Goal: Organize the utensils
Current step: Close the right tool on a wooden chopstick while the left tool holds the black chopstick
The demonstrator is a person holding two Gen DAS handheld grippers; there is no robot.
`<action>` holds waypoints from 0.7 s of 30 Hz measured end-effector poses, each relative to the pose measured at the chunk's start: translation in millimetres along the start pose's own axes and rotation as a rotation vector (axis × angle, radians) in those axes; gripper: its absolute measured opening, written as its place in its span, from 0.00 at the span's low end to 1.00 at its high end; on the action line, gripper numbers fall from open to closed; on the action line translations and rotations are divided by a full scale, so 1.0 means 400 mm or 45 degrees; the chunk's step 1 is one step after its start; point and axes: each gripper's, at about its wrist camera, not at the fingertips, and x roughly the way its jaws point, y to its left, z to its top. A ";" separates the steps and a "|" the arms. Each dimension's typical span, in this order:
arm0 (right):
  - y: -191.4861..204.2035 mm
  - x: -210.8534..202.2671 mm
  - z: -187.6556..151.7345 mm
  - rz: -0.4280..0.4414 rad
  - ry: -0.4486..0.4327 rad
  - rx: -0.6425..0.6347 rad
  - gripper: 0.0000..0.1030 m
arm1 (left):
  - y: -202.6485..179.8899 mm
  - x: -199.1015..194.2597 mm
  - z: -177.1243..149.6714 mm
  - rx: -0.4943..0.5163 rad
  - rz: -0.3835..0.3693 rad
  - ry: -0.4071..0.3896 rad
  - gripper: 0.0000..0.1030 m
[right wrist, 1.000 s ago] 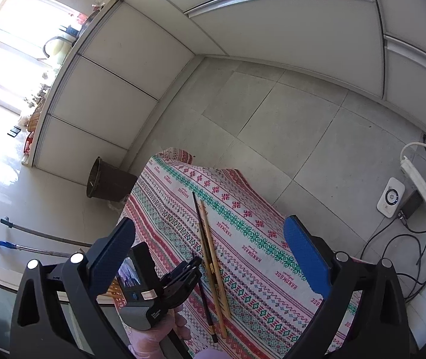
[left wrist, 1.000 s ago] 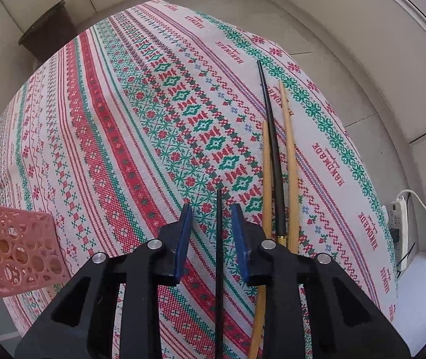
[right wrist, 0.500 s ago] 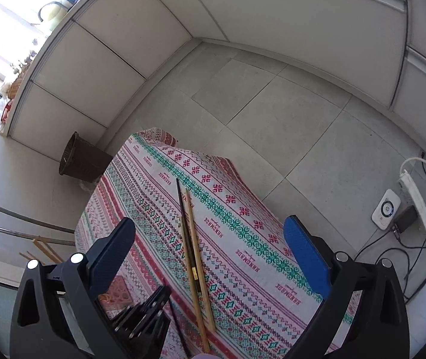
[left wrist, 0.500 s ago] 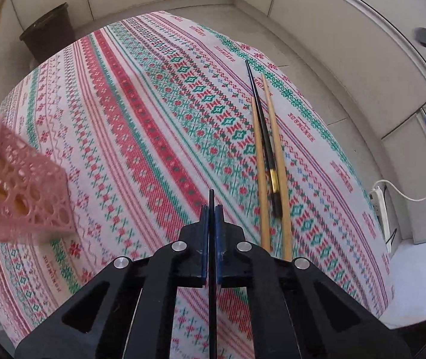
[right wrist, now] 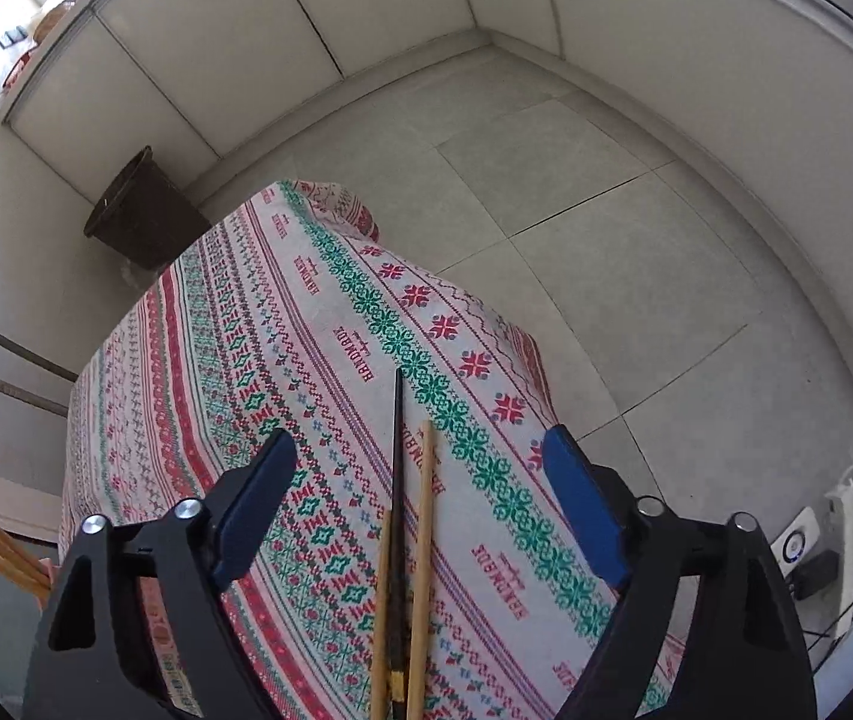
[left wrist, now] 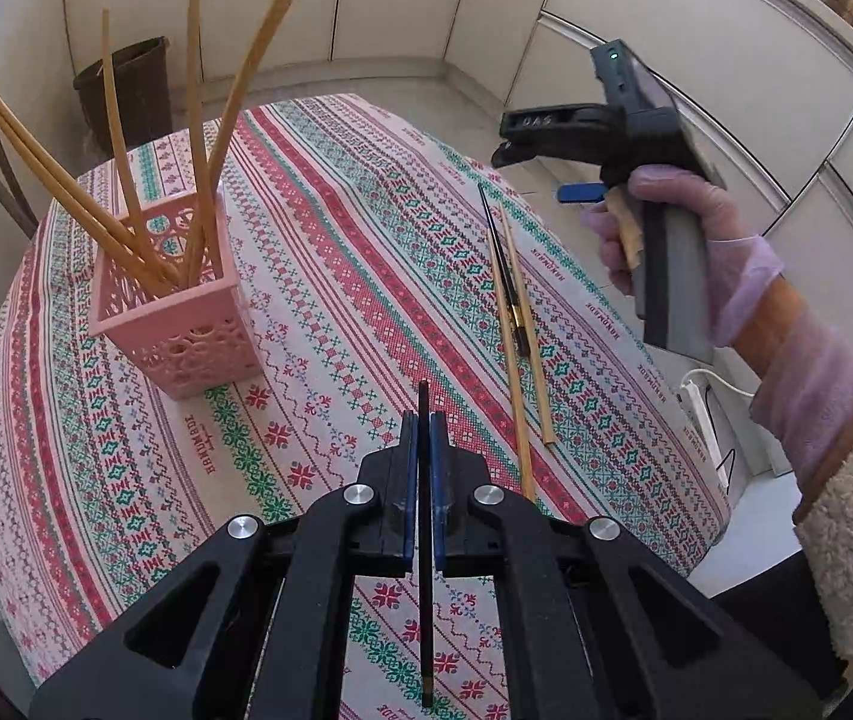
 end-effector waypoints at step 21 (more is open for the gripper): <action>0.068 0.136 -0.011 -0.222 -0.027 -0.202 0.23 | 0.037 -0.023 0.002 -0.020 -0.001 -0.012 0.03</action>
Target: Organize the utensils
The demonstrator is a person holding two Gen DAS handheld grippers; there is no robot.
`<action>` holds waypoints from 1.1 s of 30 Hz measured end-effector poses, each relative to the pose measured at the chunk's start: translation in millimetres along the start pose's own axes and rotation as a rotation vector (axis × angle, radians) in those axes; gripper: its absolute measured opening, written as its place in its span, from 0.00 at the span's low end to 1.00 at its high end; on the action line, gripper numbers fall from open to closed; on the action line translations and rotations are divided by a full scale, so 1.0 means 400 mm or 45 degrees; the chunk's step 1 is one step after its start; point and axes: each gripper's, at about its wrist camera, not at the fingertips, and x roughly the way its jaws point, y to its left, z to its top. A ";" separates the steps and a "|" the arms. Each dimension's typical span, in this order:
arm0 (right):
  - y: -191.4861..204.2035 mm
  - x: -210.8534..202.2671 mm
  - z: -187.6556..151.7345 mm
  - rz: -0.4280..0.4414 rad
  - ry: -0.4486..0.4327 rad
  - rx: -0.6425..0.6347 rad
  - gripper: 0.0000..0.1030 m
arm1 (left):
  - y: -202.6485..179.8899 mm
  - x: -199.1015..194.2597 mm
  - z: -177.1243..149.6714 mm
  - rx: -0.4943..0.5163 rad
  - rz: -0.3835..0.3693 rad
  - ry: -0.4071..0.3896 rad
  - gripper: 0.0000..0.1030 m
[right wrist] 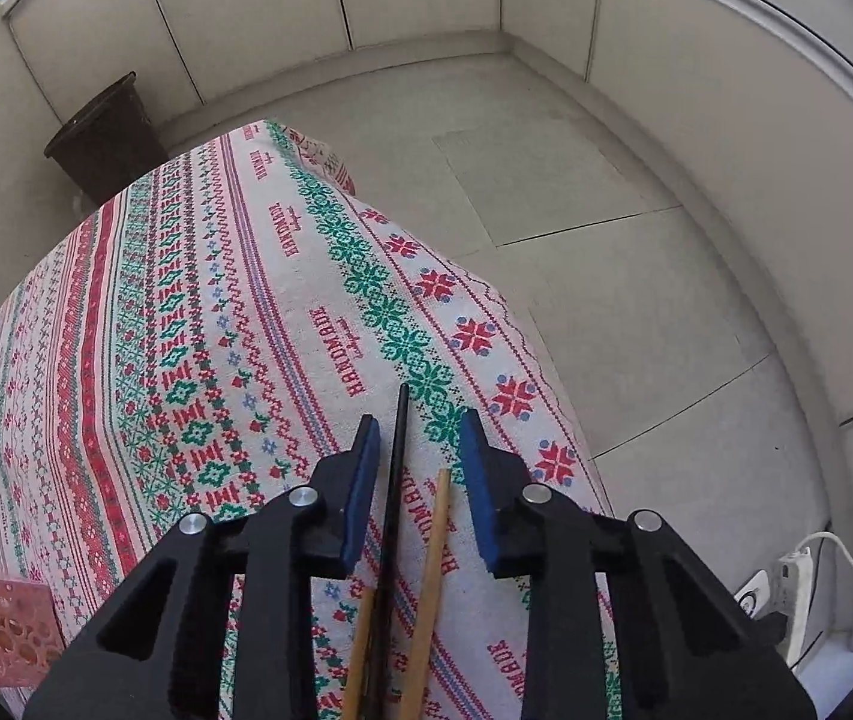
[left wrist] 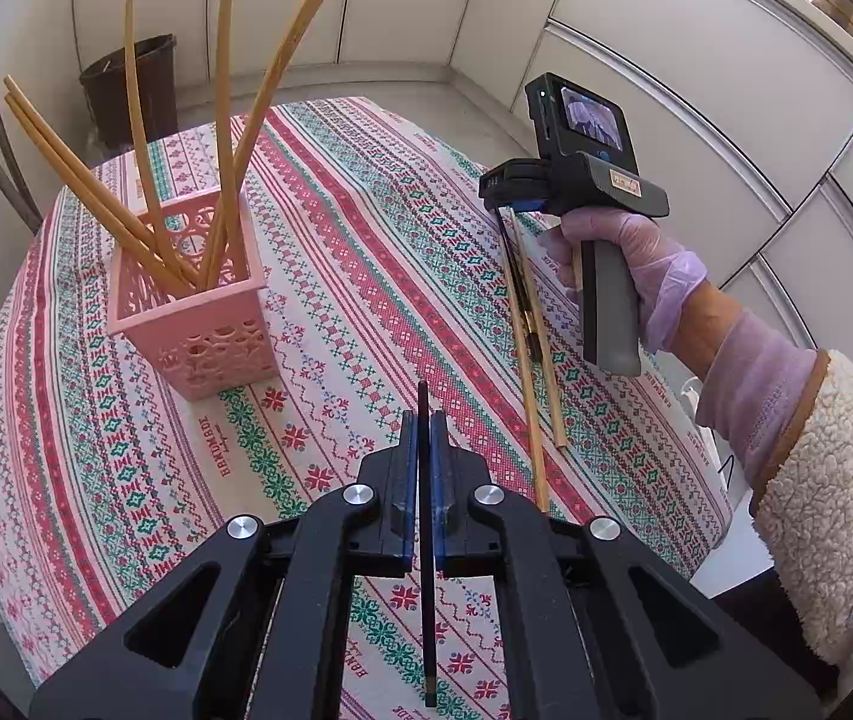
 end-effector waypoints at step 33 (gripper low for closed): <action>-0.057 -0.138 -0.170 0.266 0.270 0.189 0.14 | 0.026 -0.143 -0.010 -0.008 0.016 -0.163 0.04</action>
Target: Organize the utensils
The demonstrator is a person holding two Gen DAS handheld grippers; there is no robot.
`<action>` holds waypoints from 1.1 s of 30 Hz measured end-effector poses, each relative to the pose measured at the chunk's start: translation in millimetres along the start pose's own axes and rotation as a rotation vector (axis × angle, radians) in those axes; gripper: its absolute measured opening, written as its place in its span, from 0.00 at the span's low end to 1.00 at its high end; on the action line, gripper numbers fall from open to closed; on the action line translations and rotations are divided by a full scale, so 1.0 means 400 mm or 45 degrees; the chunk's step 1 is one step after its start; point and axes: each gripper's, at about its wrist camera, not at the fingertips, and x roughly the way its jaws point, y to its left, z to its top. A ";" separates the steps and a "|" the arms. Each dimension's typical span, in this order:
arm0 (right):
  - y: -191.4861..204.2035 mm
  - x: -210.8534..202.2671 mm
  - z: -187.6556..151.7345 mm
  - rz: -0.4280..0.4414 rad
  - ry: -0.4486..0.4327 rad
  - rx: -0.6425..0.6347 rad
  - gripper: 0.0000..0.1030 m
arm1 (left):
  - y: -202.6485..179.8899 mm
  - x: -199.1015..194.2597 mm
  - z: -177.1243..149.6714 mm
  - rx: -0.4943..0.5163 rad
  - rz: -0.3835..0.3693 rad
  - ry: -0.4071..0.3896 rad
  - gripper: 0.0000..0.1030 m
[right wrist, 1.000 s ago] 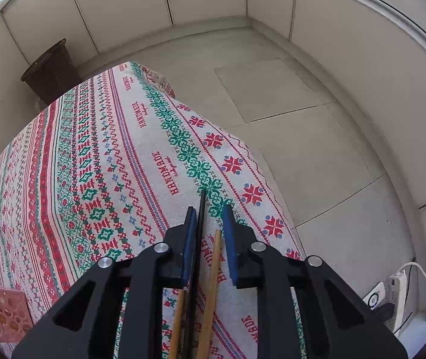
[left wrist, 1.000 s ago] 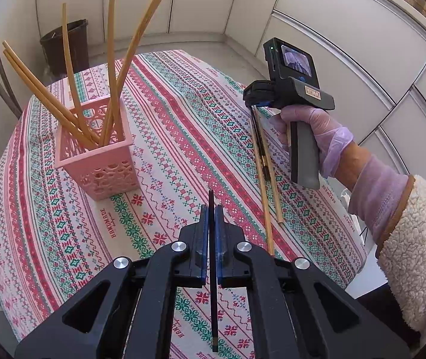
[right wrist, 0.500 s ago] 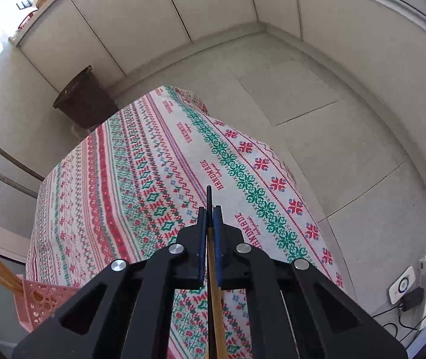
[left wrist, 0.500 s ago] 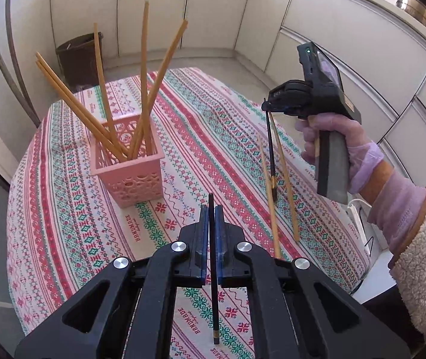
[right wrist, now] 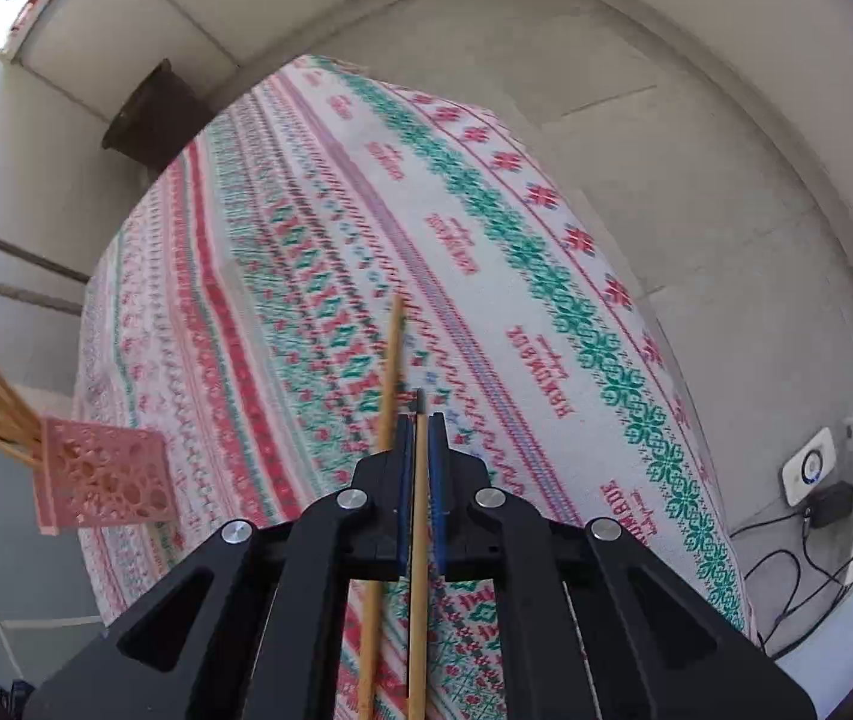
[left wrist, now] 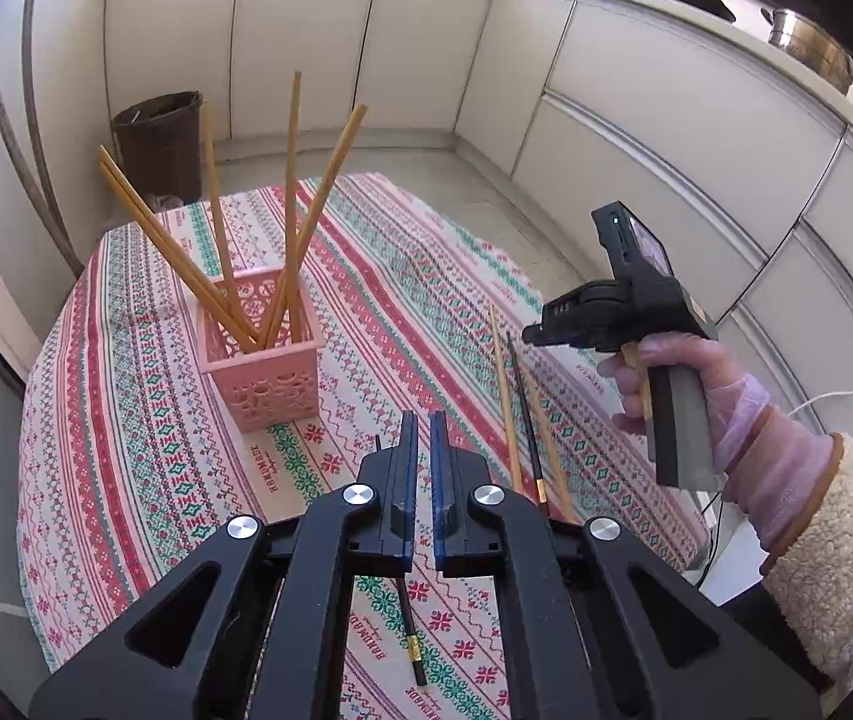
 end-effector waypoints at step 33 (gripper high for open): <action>0.061 0.008 -0.011 -0.067 0.063 -0.072 0.16 | -0.005 0.440 -0.050 0.112 0.257 0.419 0.03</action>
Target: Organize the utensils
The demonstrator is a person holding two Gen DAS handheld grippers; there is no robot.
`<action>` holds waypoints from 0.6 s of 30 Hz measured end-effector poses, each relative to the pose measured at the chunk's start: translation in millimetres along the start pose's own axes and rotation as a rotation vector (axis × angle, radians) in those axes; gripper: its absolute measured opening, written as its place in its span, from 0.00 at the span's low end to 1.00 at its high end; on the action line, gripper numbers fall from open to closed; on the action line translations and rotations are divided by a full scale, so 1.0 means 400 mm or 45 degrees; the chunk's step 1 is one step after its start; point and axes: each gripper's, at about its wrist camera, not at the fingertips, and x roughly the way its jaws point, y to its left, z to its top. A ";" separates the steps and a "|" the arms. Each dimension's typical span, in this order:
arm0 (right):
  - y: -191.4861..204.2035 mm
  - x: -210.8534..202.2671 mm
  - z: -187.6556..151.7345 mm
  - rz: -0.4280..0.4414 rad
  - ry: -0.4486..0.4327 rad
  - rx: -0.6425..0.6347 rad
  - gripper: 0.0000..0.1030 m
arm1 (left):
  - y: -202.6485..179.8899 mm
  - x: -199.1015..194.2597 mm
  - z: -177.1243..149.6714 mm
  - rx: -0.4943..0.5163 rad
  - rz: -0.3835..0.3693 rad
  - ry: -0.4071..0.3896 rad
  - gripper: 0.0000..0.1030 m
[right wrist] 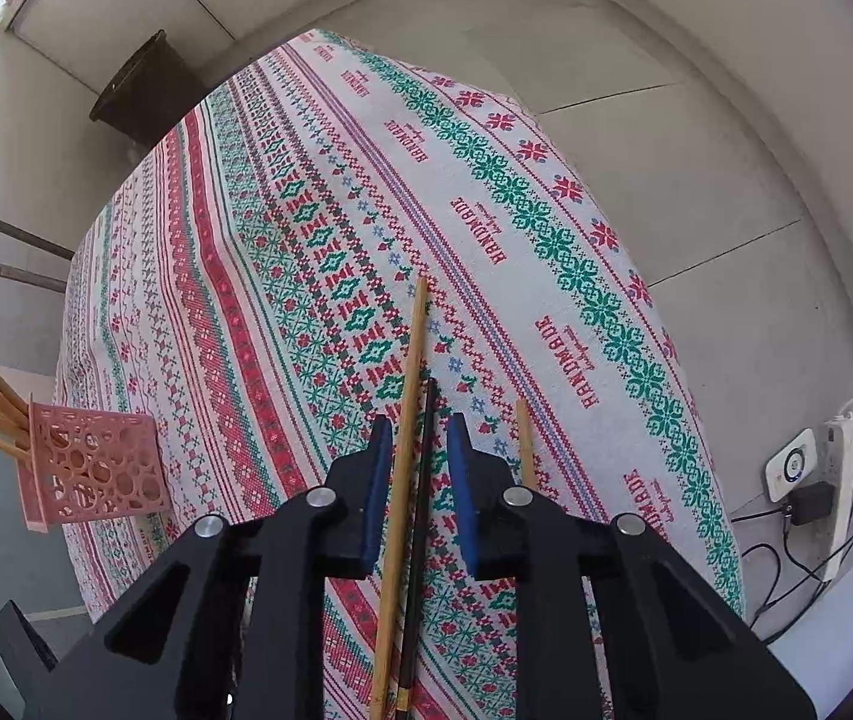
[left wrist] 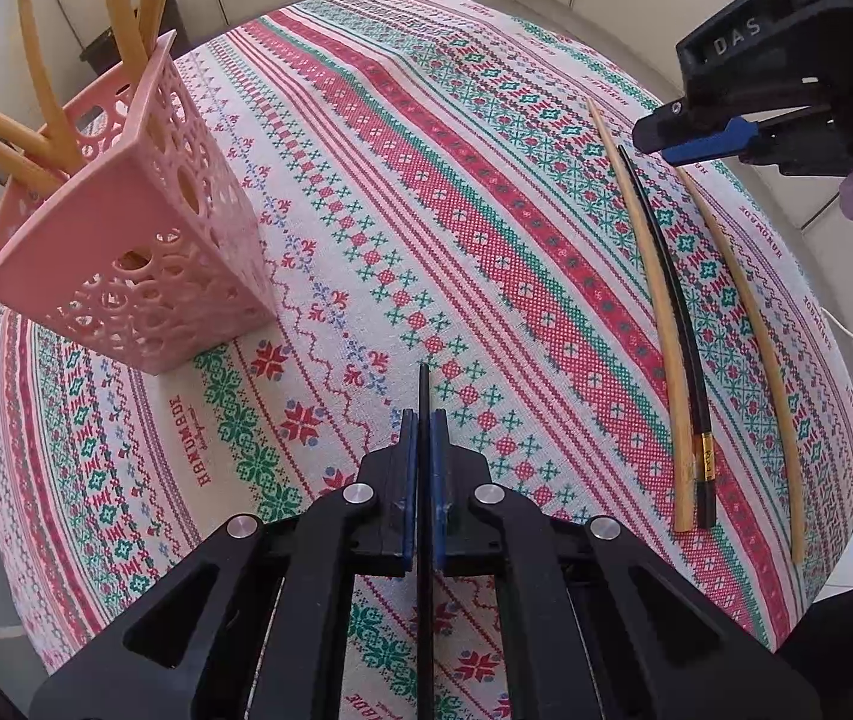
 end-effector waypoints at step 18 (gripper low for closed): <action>0.058 0.062 -0.019 -0.176 -0.084 -0.120 0.04 | 0.025 -0.004 -0.005 -0.014 -0.083 -0.022 0.04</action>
